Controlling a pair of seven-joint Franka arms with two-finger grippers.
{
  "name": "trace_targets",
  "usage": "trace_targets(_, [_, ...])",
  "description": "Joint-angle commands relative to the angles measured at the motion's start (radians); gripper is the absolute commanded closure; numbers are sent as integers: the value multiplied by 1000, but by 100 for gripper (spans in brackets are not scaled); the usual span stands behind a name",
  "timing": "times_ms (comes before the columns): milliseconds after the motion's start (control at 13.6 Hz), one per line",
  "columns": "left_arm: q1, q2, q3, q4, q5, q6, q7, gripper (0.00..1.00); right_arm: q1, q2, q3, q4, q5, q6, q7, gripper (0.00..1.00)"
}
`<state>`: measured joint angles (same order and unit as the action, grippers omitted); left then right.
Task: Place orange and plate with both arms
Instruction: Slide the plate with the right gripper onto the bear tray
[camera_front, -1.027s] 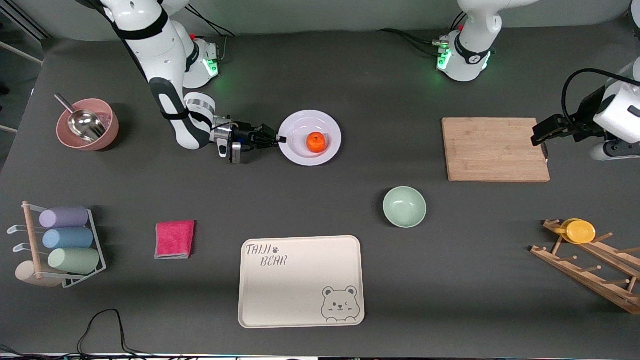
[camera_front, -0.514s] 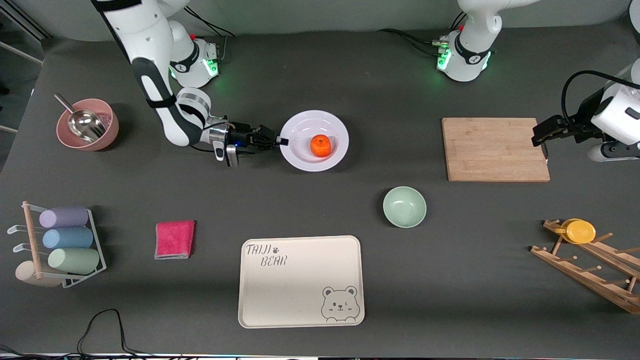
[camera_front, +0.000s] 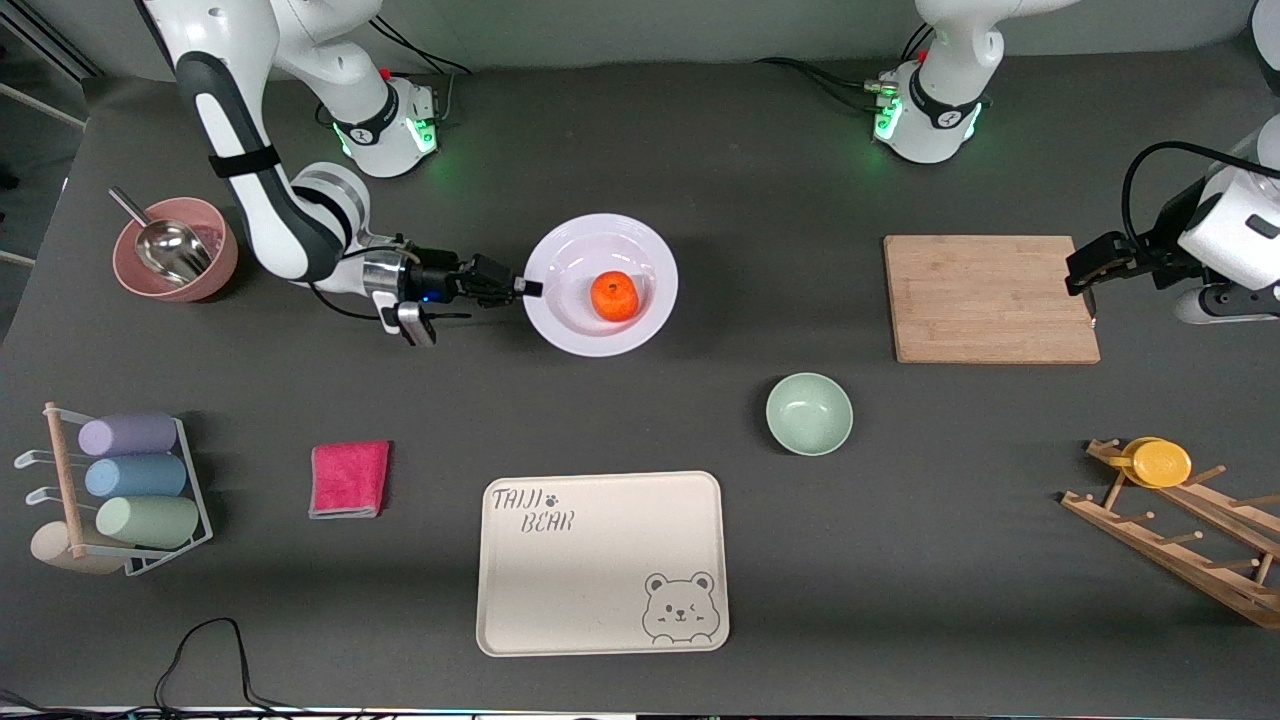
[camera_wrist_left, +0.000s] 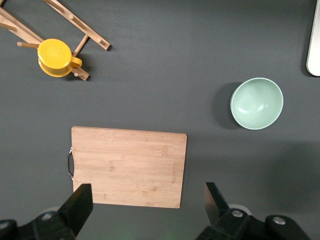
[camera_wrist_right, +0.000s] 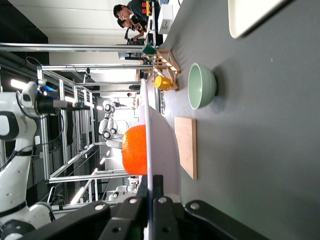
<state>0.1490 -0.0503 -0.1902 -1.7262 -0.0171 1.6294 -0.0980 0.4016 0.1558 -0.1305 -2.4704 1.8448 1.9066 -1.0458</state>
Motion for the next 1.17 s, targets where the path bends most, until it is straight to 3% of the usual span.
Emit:
trace_targets(0, [-12, -13, 2, -3, 5, -6, 12, 0, 0, 150, -29, 222, -71, -9, 99, 100])
trace_targets(293, [-22, -14, 2, 1, 5, 10, 12, 0, 0, 431, -112, 627, -108, -11, 214, 100])
trace_targets(734, [-34, -17, 2, 1, 5, 7, 12, 0, -3, 781, -172, 1210, -93, -11, 531, 100])
trace_targets(1100, [-58, -20, -3, 4, 8, 20, 12, 0, -4, 838, -179, 1246, -56, -5, 527, 100])
